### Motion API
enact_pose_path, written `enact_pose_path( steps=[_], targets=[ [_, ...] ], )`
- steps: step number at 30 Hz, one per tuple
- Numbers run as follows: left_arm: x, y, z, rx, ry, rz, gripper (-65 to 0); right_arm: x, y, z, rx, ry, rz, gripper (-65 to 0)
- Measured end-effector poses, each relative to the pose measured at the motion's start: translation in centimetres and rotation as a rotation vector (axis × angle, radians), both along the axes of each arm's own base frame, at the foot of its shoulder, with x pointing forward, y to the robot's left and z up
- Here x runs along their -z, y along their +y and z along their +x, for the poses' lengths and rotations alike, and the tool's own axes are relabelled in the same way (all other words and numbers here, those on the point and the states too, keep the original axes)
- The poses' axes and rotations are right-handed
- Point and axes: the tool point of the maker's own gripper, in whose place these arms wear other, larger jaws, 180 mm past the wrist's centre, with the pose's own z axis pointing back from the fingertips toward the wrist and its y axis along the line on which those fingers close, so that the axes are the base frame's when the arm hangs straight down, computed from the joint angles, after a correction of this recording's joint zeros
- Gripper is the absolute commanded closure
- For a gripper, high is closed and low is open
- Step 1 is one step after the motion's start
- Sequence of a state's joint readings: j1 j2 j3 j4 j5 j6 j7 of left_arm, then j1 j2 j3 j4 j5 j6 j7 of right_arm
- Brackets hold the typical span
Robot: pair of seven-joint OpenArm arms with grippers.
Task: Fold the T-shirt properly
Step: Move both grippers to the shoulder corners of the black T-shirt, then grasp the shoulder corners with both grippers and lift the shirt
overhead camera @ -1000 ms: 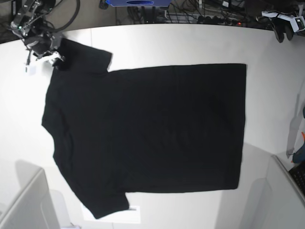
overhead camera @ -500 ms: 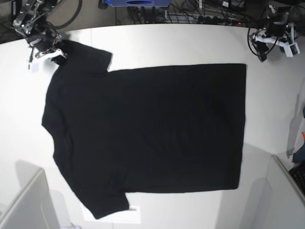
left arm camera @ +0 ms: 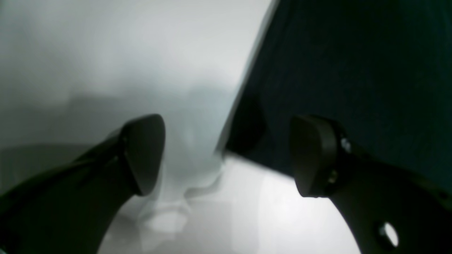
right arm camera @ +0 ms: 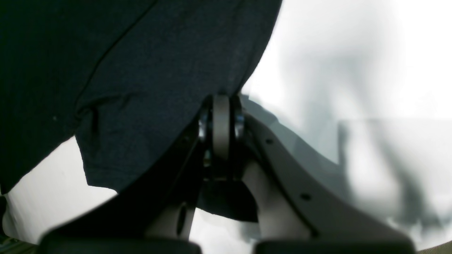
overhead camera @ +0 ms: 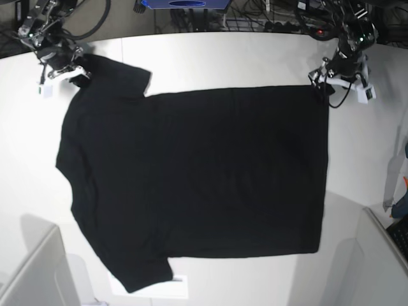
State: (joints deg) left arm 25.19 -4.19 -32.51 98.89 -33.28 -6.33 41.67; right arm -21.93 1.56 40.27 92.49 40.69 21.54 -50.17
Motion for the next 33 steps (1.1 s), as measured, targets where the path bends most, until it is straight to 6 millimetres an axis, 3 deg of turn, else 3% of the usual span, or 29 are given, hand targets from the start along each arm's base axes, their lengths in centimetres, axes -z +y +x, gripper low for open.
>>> enact_pose_path(
  steps=[3, 5, 9, 15, 20, 25, 29, 33],
  targets=[
    [0.3, -0.6, 1.1, 0.013, -0.024, -0.011, -51.7, 0.0, 0.0, 0.0, 0.000, 0.000, 0.000, 0.0],
    [0.4, -0.6, 1.2, 0.011, -0.029, -0.015, -46.1, 0.0, 0.0, 0.1, 0.000, -0.002, 0.000, 0.0],
    [0.6, -1.1, 1.6, -0.003, -0.033, -0.037, -29.0, 0.0, 0.0, 0.0, 0.000, 0.000, 0.000, 0.0],
    [1.2, -4.1, 2.2, 0.070, -0.018, -0.094, 0.0, 0.0, 0.0, 0.0, 0.001, 0.000, 0.000, 0.0],
    [0.9, -3.7, 1.7, 0.084, -0.006, -0.077, 0.0, 0.0, -0.1, -0.5, 0.002, 0.004, -0.004, 0.0],
    [0.2, -2.0, -1.1, 0.124, 0.072, 0.008, 0.0, -0.5, -0.1, -1.8, -0.018, 0.023, -0.034, 0.0],
    [-1.2, -1.8, -2.1, 0.167, 0.071, 0.048, 0.0, -1.1, 0.1, -2.9, -0.038, 0.030, -0.055, 0.0],
    [-1.6, -1.0, -3.8, 0.155, 0.090, 0.067, 0.0, -2.4, 1.4, -4.1, -0.115, -0.002, -0.084, 0.0]
  ],
)
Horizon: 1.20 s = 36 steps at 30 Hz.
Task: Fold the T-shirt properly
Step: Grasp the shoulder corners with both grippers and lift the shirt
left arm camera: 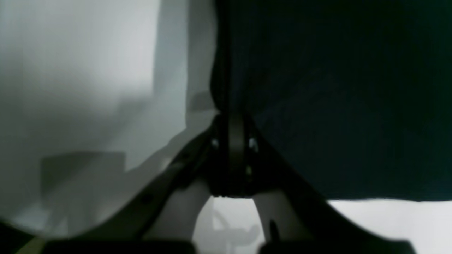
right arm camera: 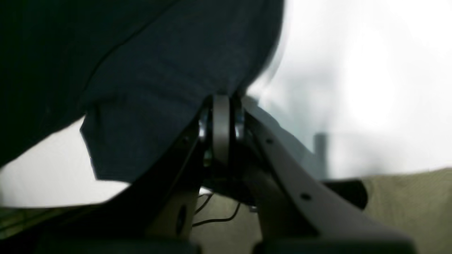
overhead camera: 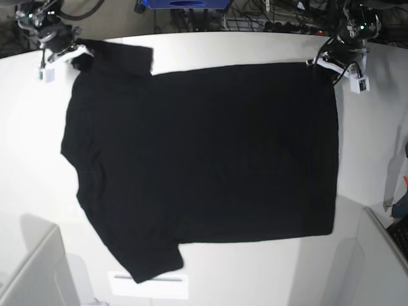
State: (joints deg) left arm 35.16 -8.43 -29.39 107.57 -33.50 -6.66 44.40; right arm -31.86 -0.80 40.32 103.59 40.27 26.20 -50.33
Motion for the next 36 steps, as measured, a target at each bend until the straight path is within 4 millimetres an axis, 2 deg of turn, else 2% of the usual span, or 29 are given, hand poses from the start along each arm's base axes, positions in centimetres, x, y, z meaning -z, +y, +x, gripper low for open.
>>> enact_pose_path(
  steps=[3, 5, 8, 14, 18, 23, 26, 32, 36],
  targets=[
    [-0.3, 0.4, -1.2, 0.001, 0.021, 0.025, 0.0, -1.3, 1.5, -1.2, -0.040, -0.014, -0.012, 0.0],
    [-1.2, 0.3, -1.6, 0.015, 0.012, 0.037, 0.0, -2.3, 2.3, -1.4, -0.063, -0.030, -0.022, 0.0],
    [-1.3, 0.1, -2.1, 0.020, 0.021, 0.037, 0.0, -3.6, 2.7, -0.4, -0.079, -0.084, -0.037, 0.0],
    [-1.4, -0.5, -1.9, 0.010, 0.005, -0.002, 0.0, -4.2, 2.8, 1.6, -0.087, -0.128, -0.040, 0.0],
    [-2.4, -1.9, -0.7, -0.028, -0.067, -0.146, 0.0, -4.9, 3.1, 4.1, -0.110, -0.157, -0.033, 0.0],
    [-3.8, 0.3, 1.3, -0.145, -0.092, -0.206, 0.0, -5.8, 3.6, 7.0, -0.150, -0.170, -0.032, 0.0],
    [-5.1, 0.8, 2.6, -0.170, -0.125, -0.267, 0.0, -6.6, 3.8, 8.8, -0.170, -0.184, -0.029, 0.0],
    [-7.6, 2.6, 5.5, -0.201, -0.218, -0.281, 0.0, -8.0, 3.7, 12.6, -0.092, -0.235, 0.030, 0.0],
    [-7.2, 2.8, 7.1, -0.202, -0.199, -0.268, 0.0, -8.3, 3.2, 15.7, -0.047, -0.244, 0.090, 0.0]
  ],
)
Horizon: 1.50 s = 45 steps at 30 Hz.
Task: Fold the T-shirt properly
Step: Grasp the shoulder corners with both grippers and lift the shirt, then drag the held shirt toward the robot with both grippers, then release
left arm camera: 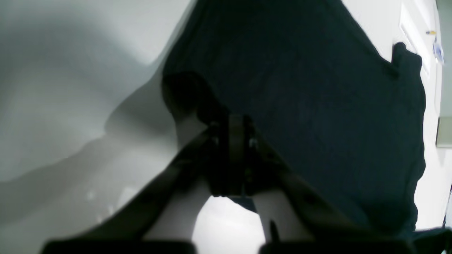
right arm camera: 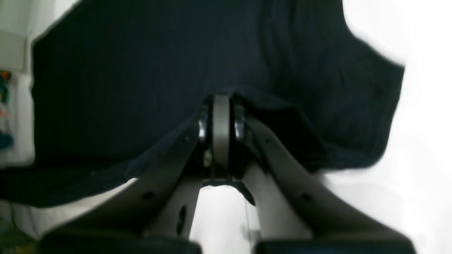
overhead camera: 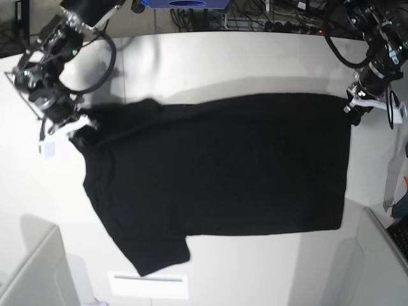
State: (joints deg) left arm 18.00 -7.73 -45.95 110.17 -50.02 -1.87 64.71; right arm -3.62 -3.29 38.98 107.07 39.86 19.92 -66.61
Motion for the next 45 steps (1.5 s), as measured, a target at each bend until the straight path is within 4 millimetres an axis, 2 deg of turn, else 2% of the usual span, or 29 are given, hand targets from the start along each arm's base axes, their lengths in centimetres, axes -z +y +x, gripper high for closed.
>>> enact_pose_path(
  steps=[4, 8, 12, 17, 20, 24, 29, 35, 41, 45],
  targets=[
    [0.1, 0.2, 1.2, -0.022, -0.012, -0.005, 0.0, 1.0, 1.2, 2.3, -0.020, 0.029, 0.062, 0.0],
    [0.0, 0.8, 2.8, -0.050, -0.031, -0.014, 0.0, 1.2, 1.4, 4.4, 0.019, 0.014, 0.119, 0.0],
    [1.2, 1.1, 3.9, -0.100, -0.015, -0.082, 0.0, 1.4, 1.6, 6.1, 0.014, 0.026, 0.138, 0.0],
    [1.4, 1.3, 5.2, -0.114, -0.030, -0.116, 0.0, 1.1, 3.8, 8.2, -0.043, 0.027, 0.170, 0.0],
    [1.7, 1.3, 5.9, -0.123, -0.030, -0.144, 0.0, 1.4, 3.3, 9.4, 0.016, 0.011, 0.204, 0.0],
    [2.7, 1.3, 6.9, -0.140, -0.023, -0.191, 0.0, 2.7, 2.5, 9.1, 0.034, 0.051, 0.194, 0.0],
    [3.7, 1.3, 7.7, -0.159, -0.010, -0.236, 0.0, 1.6, 1.2, 10.3, 0.061, 0.001, 0.179, 0.0],
    [3.3, 0.9, 9.5, -0.153, -0.033, -0.269, 0.0, 3.1, 0.7, 10.0, 0.084, 0.031, 0.185, 0.0],
    [3.9, 0.7, 9.7, -0.158, -0.024, -0.290, 0.0, 3.4, 0.4, 10.1, 0.101, 0.023, 0.186, 0.0],
    [3.4, 0.8, 10.3, -0.157, -0.041, -0.290, 0.0, 3.1, 0.4, 10.4, 0.097, 0.018, 0.188, 0.0]
  ],
)
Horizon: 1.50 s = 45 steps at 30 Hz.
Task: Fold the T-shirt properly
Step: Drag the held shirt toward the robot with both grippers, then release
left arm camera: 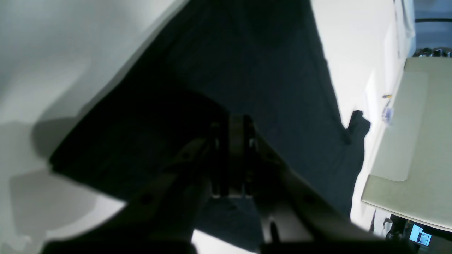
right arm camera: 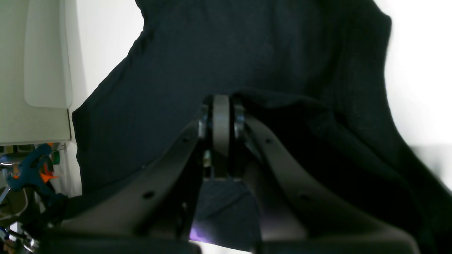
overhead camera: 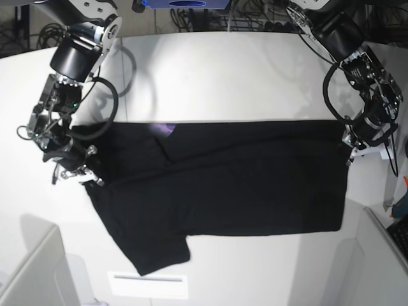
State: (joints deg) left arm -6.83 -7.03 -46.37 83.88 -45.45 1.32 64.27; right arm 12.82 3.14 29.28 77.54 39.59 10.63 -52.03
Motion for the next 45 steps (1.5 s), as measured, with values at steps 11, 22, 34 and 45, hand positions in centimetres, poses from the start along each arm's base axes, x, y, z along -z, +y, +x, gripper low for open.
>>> enact_pose_path(
  steps=[11, 22, 34, 45],
  targets=[
    [-0.9, 1.3, 0.7, -0.066, -0.060, 0.035, -56.3, -0.9, -0.3, 0.2, 0.008, -0.027, -0.010, -36.9],
    [0.2, 5.9, -8.7, -0.154, 0.008, 0.099, -53.2, -3.5, -3.3, -9.0, 0.198, -0.060, -0.055, -37.5],
    [4.4, 6.9, -11.9, -0.080, 0.177, 0.338, -53.2, 6.3, -1.9, -13.4, 0.299, 0.209, 0.167, -37.4],
    [5.3, 5.1, -6.1, -0.059, 0.079, 0.293, -53.2, 6.9, -3.7, -11.0, 0.354, 0.158, 0.182, -37.2]
  ],
)
